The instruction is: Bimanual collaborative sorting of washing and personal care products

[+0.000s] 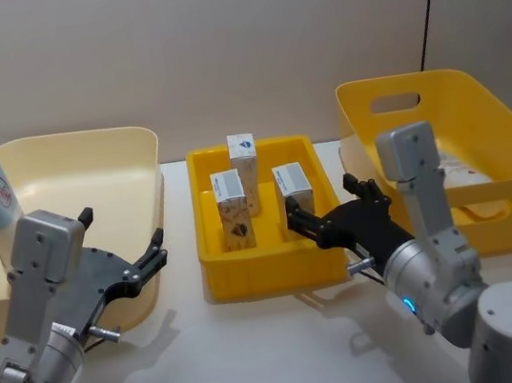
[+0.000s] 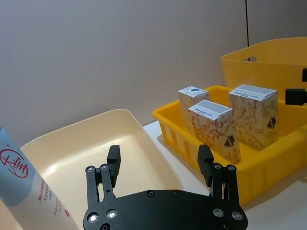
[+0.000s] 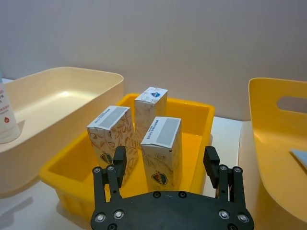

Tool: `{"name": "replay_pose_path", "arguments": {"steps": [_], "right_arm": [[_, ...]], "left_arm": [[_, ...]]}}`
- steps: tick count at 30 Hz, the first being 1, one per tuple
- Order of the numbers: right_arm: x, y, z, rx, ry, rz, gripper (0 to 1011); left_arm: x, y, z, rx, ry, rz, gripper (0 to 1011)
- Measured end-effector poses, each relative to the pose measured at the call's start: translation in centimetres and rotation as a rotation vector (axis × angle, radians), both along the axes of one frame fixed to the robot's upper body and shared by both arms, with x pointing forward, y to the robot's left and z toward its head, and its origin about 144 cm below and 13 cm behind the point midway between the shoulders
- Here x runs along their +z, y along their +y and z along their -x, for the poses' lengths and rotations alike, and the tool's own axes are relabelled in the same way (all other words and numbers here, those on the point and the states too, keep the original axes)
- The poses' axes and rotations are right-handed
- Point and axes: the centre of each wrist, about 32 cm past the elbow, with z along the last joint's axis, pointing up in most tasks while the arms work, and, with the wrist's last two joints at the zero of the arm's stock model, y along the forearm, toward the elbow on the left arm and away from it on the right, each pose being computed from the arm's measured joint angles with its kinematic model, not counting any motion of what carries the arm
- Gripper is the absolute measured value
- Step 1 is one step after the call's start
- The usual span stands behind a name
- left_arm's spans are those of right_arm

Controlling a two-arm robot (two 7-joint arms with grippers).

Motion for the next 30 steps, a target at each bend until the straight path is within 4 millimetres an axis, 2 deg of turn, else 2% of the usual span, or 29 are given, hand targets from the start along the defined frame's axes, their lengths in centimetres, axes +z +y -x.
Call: {"name": "replay_pose_path", "arguments": {"steps": [30], "right_arm": [[-0.9,2.7,-3.8,-0.007,0.047,-0.025,1001]], "left_arm": [[0.0,0.0,0.0,0.0,0.001,-0.001,1003]]}}
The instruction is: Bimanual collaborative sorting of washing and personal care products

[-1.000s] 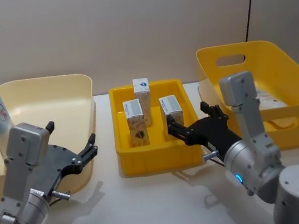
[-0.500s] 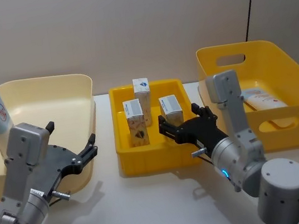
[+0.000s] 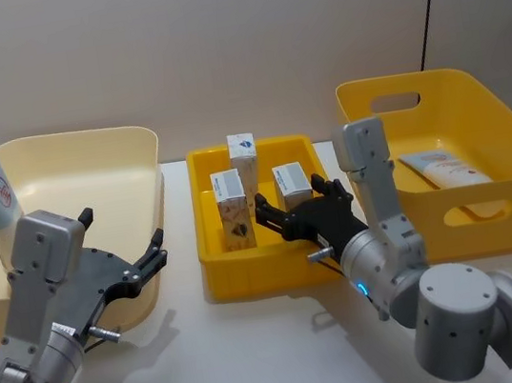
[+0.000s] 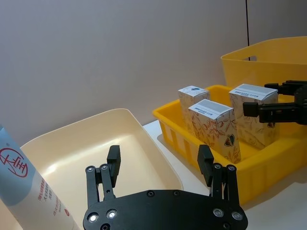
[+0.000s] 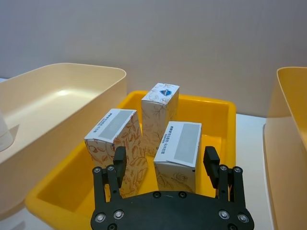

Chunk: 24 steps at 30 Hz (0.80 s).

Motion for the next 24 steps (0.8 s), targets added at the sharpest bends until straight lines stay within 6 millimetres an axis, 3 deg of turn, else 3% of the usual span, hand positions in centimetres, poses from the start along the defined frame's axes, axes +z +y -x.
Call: {"name": "replay_pose_path", "arguments": {"steps": [24], "right_arm": [[0.1,1.3,-0.6,-0.079,-0.012,0.016,1001]], "left_arm": [[0.0,0.0,0.0,0.0,0.0,0.0,1003]]}}
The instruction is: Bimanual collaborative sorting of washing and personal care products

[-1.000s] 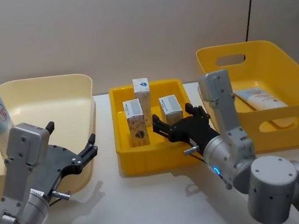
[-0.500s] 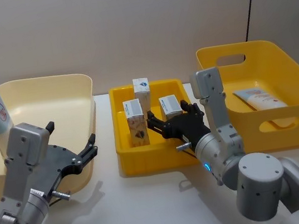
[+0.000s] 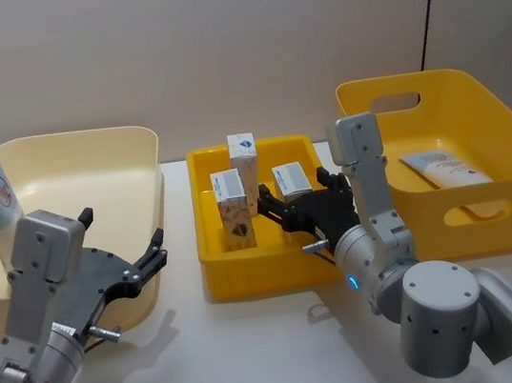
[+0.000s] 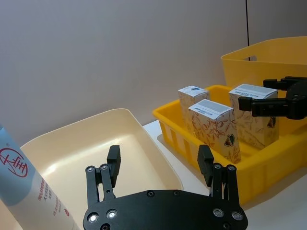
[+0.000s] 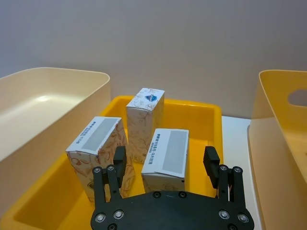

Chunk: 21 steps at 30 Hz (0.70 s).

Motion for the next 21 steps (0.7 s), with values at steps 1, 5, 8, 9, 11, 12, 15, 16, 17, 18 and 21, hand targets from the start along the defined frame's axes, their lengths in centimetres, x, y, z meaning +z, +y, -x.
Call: {"name": "replay_pose_path", "arguments": {"steps": [1,5,8,9,11,12,15,16,17,18,21], "right_arm": [[0.02,0.0,-0.01,-0.004,0.001,0.001,1001],[0.05,0.03,-0.03,-0.012,0.006,0.001,1001],[0.02,0.05,-0.1,-0.015,0.012,0.001,1001],[0.01,0.05,-0.13,-0.016,0.014,0.001,1001],[0.0,0.07,-0.19,-0.017,0.017,0.0,1001],[-0.01,0.09,-0.26,-0.017,0.02,0.001,1001],[-0.02,0.13,-0.37,-0.018,0.025,0.002,1001],[-0.02,0.15,-0.44,-0.018,0.027,0.003,1001],[-0.02,0.17,-0.49,-0.018,0.029,0.003,1001],[-0.02,0.18,-0.51,-0.018,0.03,0.003,1001],[-0.04,0.21,-0.6,-0.017,0.034,0.004,998]], "left_arm": [[0.0,0.0,0.0,0.0,0.0,0.0,1003],[0.0,0.0,0.0,0.0,0.0,0.0,1003],[0.0,0.0,0.0,0.0,0.0,0.0,1003],[0.0,0.0,0.0,0.0,0.0,0.0,1003],[0.0,0.0,0.0,0.0,0.0,0.0,1003],[0.0,0.0,0.0,0.0,0.0,0.0,1003],[0.0,0.0,0.0,0.0,0.0,0.0,1003],[0.0,0.0,0.0,0.0,0.0,0.0,1003],[0.0,0.0,0.0,0.0,0.0,0.0,1003],[0.0,0.0,0.0,0.0,0.0,0.0,1003],[0.0,0.0,0.0,0.0,0.0,0.0,1003]]}}
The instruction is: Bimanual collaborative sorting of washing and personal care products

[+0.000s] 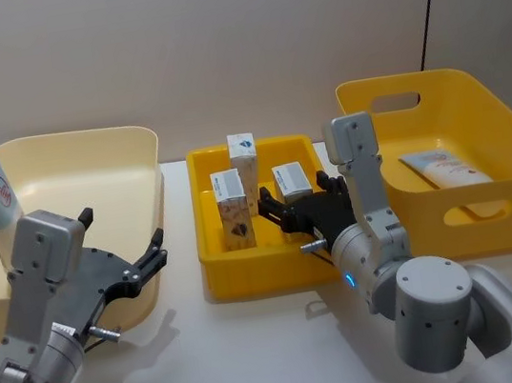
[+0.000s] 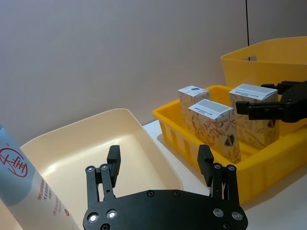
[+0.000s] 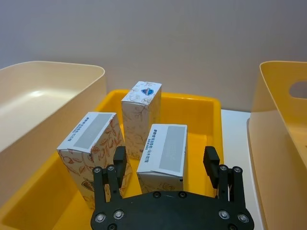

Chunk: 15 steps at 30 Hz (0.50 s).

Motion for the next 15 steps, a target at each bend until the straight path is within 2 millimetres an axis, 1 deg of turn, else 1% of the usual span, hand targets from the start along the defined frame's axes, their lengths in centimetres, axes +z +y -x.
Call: {"name": "replay_pose_path", "arguments": {"steps": [2,6,8,9,11,12,14,15], "right_arm": [[-0.01,0.02,-0.05,0.001,0.002,0.0,978],[-0.01,0.04,-0.11,0.001,0.004,0.001,905],[-0.02,0.06,-0.14,0.002,0.006,0.001,818],[-0.03,0.07,-0.15,0.002,0.007,0.001,818],[-0.03,0.07,-0.18,0.002,0.008,0.001,742],[-0.03,0.07,-0.19,0.002,0.008,0.002,731],[-0.03,0.07,-0.21,0.002,0.009,0.002,646],[-0.03,0.08,-0.22,0.002,0.009,0.002,627]], "left_arm": [[0.0,0.0,0.0,0.0,0.0,0.0,1003],[0.0,0.0,0.0,0.0,0.0,0.0,1003],[0.0,0.0,0.0,0.0,0.0,0.0,1003],[0.0,0.0,0.0,0.0,0.0,0.0,1003],[0.0,0.0,0.0,0.0,0.0,0.0,1003],[0.0,0.0,0.0,0.0,0.0,0.0,1003],[0.0,0.0,0.0,0.0,0.0,0.0,1003],[0.0,0.0,0.0,0.0,0.0,0.0,1003]]}}
